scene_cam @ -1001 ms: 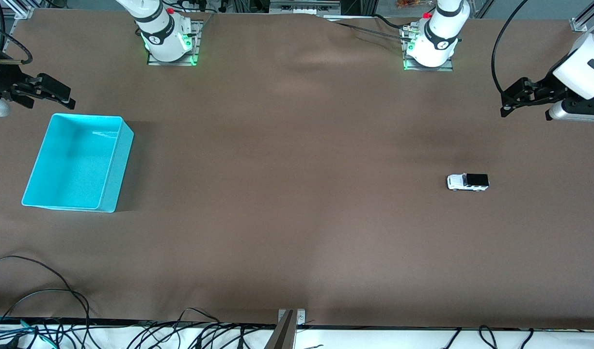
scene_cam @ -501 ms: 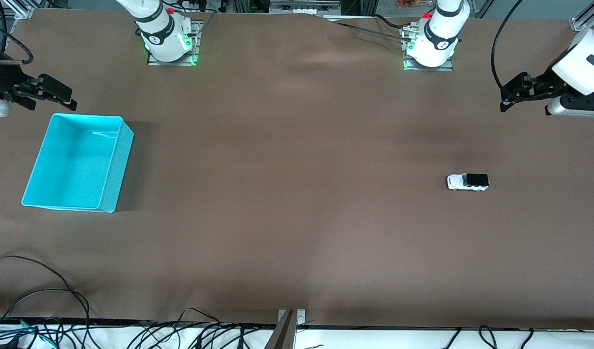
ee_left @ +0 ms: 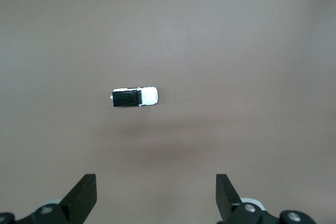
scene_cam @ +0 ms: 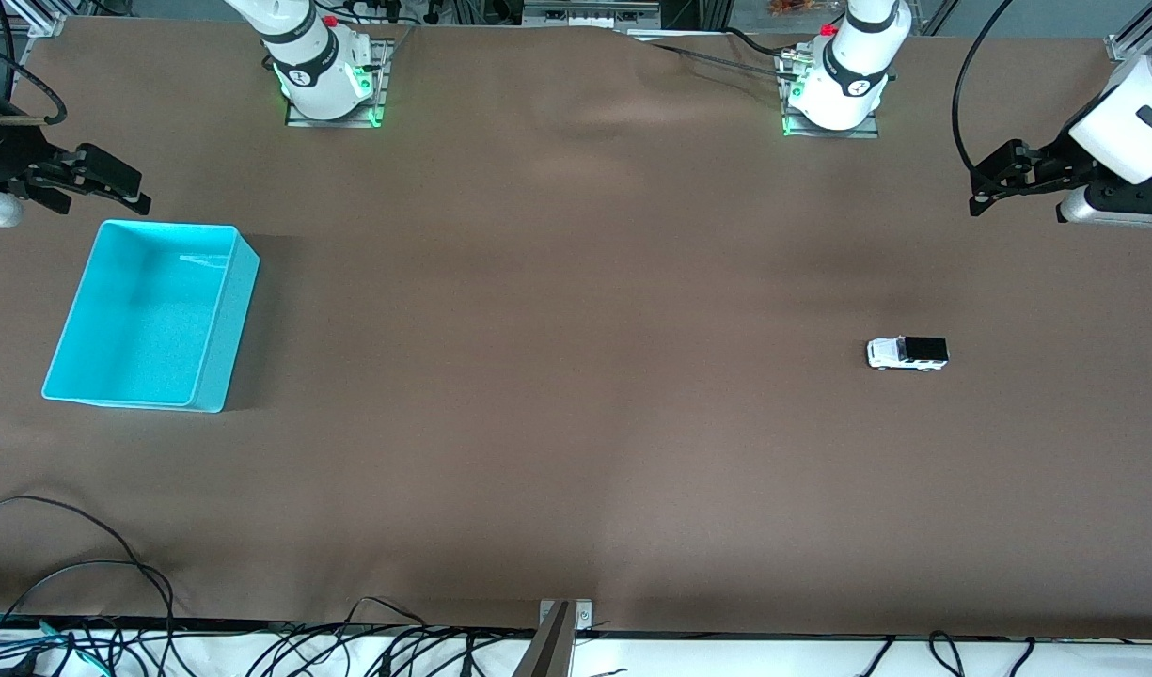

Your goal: Wind and store white jeep toy

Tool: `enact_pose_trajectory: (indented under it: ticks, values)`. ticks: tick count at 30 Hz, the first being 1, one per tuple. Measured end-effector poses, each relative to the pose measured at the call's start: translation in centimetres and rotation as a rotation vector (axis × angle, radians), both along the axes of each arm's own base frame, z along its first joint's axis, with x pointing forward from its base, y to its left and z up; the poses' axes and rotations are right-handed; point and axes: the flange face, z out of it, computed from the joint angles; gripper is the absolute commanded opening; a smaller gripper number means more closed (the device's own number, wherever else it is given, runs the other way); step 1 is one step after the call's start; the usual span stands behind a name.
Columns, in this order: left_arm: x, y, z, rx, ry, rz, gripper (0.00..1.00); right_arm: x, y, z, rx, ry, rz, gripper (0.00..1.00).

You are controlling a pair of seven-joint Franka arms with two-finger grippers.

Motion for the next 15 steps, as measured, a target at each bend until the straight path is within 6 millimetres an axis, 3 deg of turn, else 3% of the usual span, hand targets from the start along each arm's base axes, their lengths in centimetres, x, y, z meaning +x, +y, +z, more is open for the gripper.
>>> enact_pose_trajectory:
  ticks: [15]
  values:
    - [0.02,0.33,-0.01,0.0,0.0,0.006,1.0,0.0,-0.05,-0.02,0.0,0.001,-0.001,1.0]
